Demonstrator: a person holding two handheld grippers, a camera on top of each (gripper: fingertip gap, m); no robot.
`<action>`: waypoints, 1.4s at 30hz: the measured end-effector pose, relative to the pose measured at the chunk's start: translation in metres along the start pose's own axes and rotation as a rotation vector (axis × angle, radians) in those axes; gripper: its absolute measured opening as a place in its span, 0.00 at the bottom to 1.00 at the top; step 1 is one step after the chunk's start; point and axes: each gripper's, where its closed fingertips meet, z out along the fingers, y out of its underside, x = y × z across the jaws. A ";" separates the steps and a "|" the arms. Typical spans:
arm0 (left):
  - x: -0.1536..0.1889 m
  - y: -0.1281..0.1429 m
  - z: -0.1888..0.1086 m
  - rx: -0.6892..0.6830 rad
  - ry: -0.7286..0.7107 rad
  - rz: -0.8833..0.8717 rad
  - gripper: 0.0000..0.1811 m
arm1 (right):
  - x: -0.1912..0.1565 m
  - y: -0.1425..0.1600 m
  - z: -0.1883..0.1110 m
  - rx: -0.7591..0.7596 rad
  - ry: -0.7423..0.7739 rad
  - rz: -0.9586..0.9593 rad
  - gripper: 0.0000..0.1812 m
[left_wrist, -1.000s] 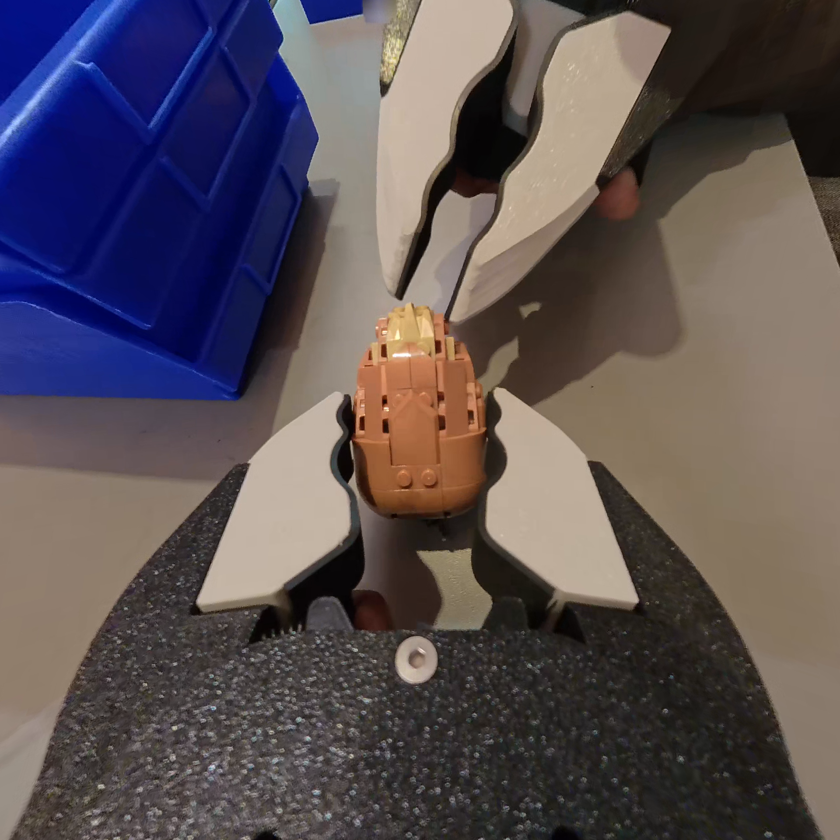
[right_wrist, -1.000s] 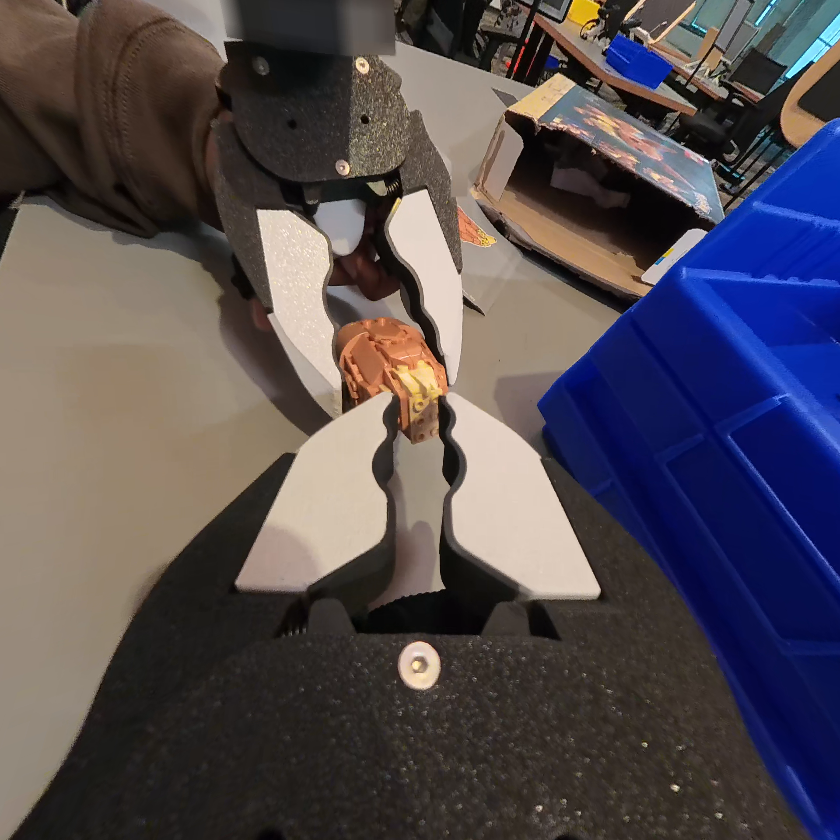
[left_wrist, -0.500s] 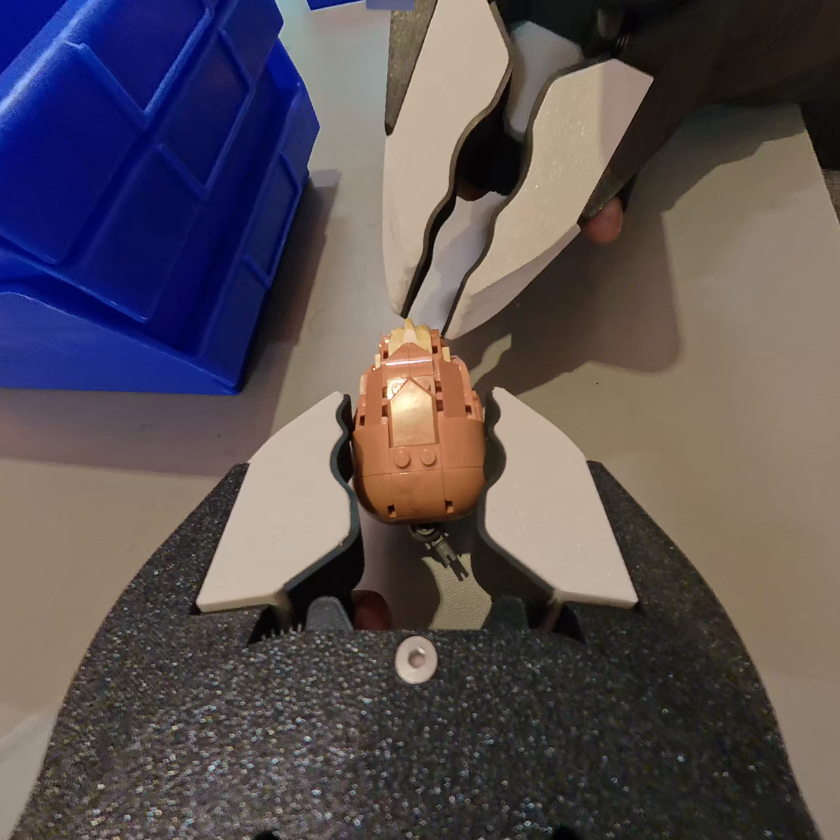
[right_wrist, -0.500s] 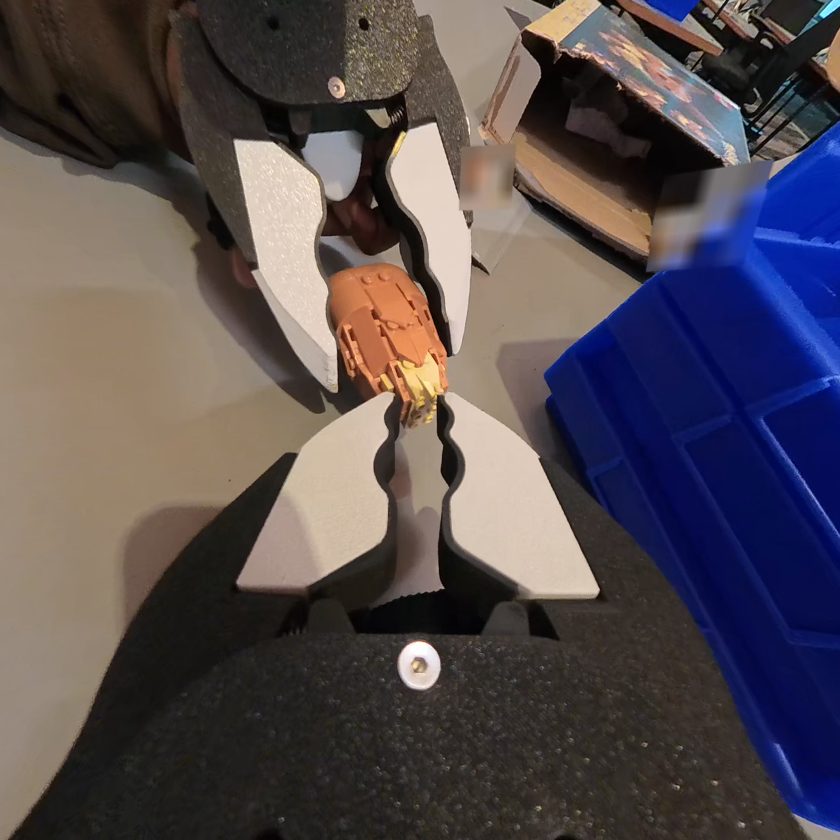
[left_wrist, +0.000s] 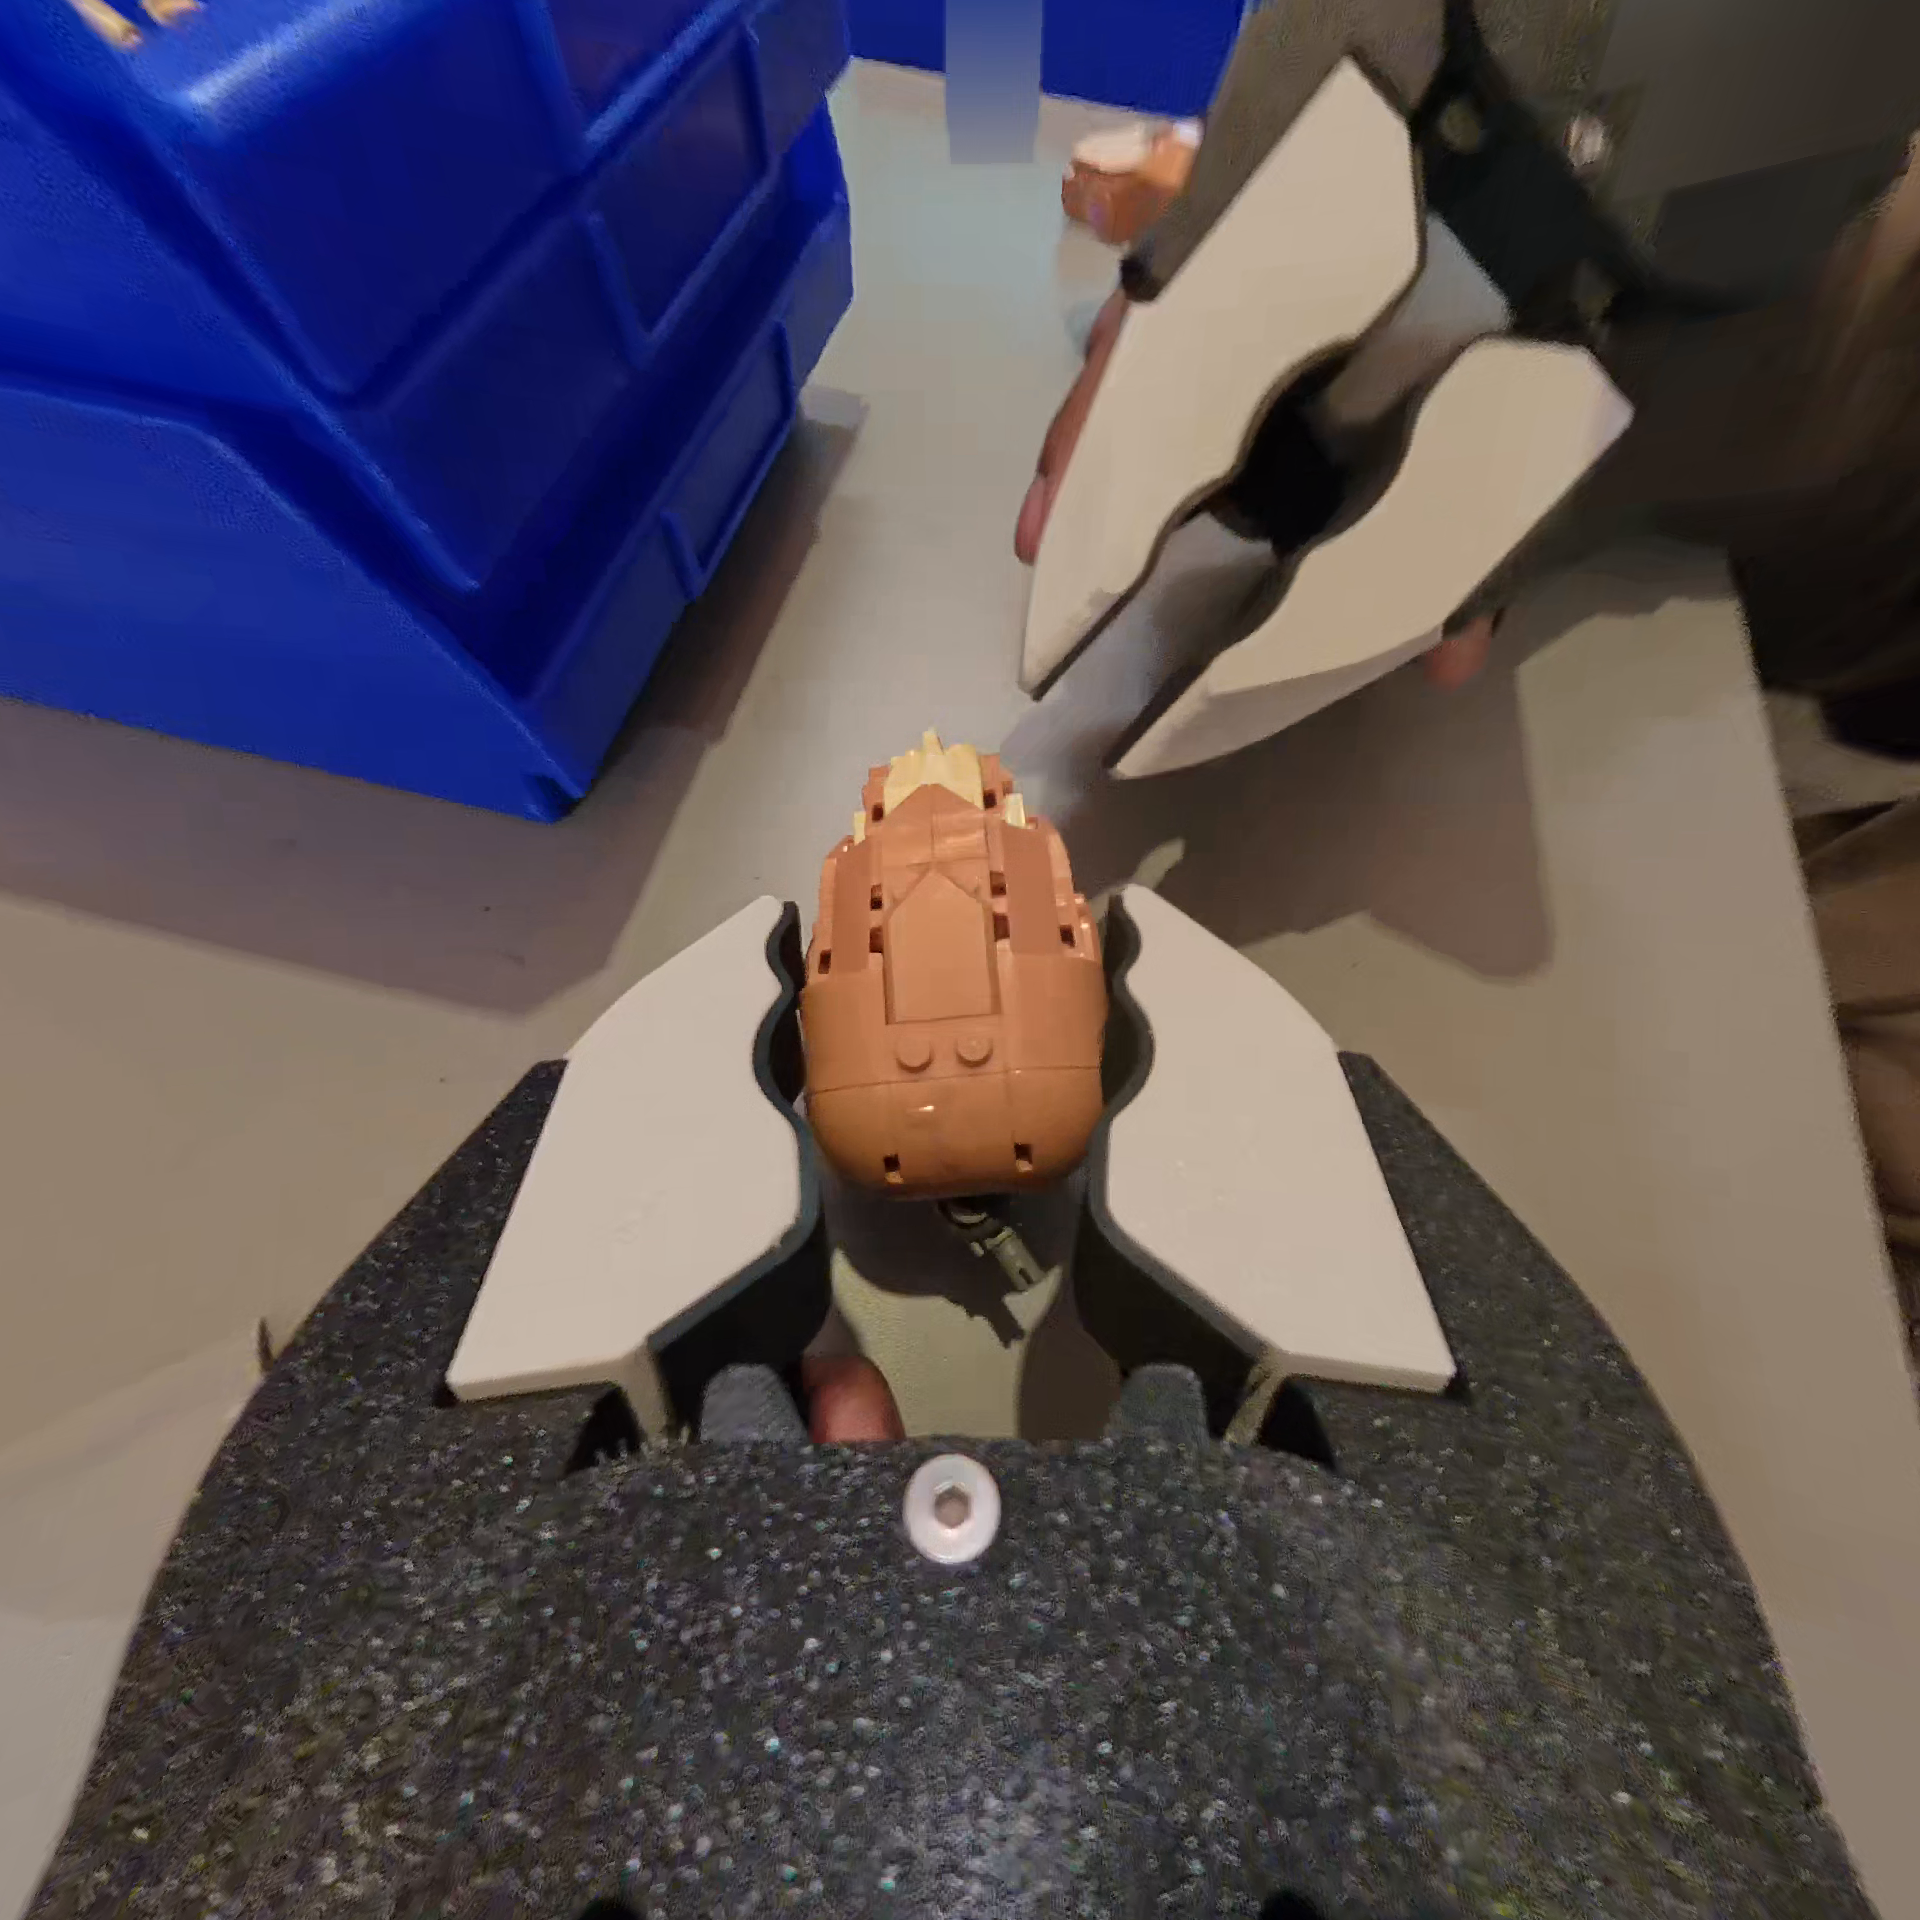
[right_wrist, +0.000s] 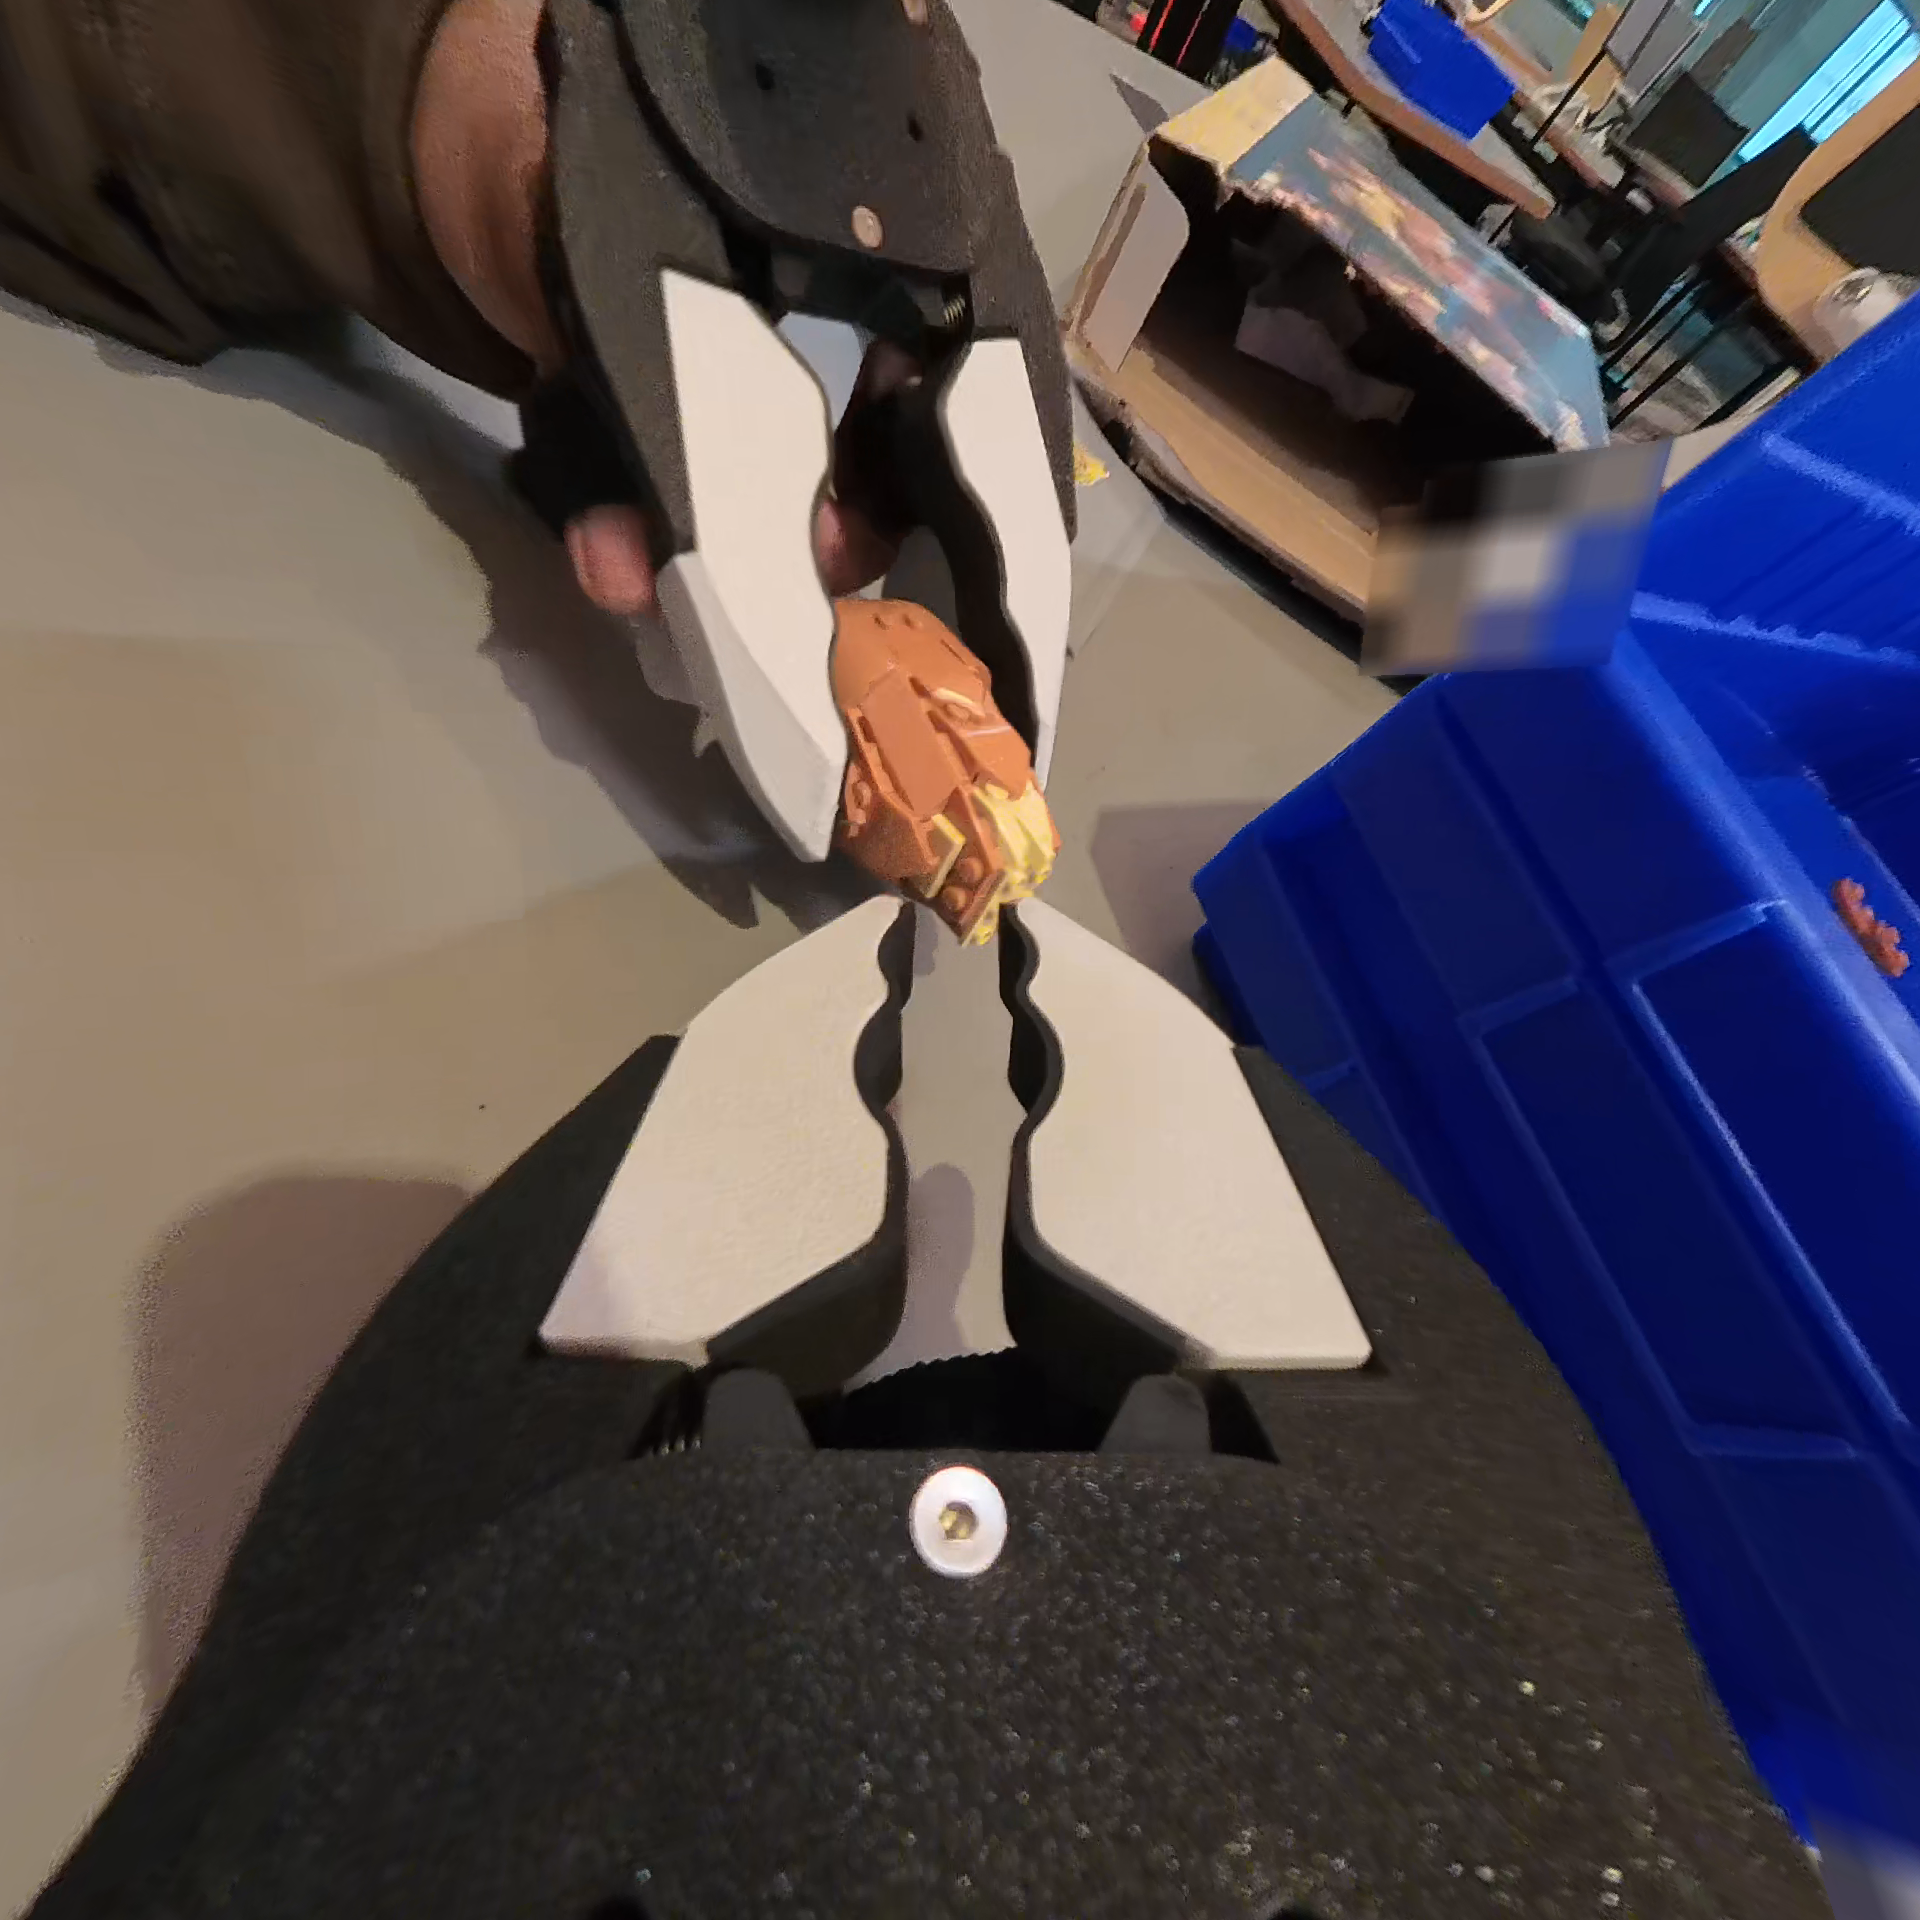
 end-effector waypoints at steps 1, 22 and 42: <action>0.000 -0.003 -0.002 0.025 0.015 -0.035 0.31 | 0.001 -0.002 -0.001 0.009 0.015 -0.018 0.09; 0.012 -0.042 -0.025 0.311 0.282 -0.299 0.30 | 0.021 -0.019 -0.009 0.065 0.263 -0.252 0.09; 0.024 -0.038 -0.022 0.275 0.343 -0.295 0.30 | 0.020 -0.023 -0.010 0.053 0.342 -0.405 0.09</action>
